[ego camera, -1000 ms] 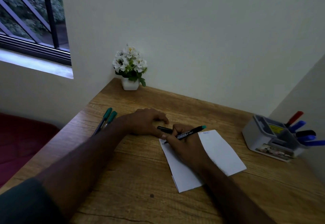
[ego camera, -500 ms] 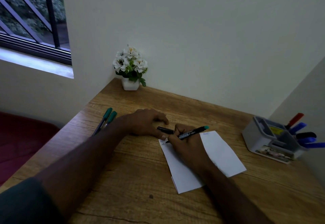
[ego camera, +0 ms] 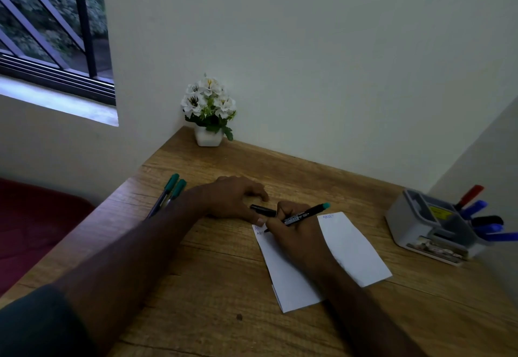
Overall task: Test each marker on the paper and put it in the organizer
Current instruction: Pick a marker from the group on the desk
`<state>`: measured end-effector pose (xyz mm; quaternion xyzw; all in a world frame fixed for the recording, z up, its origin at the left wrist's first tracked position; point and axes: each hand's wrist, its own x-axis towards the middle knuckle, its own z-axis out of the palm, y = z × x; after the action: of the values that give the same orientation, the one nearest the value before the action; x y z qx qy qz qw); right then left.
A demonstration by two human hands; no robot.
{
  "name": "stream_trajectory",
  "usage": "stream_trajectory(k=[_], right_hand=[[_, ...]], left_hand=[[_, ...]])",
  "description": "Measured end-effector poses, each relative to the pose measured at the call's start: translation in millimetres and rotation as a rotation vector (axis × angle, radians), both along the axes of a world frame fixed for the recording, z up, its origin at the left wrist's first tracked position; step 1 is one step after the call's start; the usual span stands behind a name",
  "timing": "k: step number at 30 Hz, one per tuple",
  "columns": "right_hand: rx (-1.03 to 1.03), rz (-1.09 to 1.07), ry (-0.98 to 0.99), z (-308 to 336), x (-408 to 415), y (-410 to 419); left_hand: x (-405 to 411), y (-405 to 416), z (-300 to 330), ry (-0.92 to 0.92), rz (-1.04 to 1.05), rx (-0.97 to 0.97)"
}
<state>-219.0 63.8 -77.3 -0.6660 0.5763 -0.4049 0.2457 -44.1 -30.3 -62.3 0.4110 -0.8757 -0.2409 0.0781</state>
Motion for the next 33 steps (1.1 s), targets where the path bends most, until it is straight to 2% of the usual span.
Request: stream_trajectory(k=[33], right_hand=[[0.011,-0.004,-0.047,-1.9,-2.6,-0.7]], left_hand=[[-0.2,-0.5,-2.2,0.005,0.009,0.013]])
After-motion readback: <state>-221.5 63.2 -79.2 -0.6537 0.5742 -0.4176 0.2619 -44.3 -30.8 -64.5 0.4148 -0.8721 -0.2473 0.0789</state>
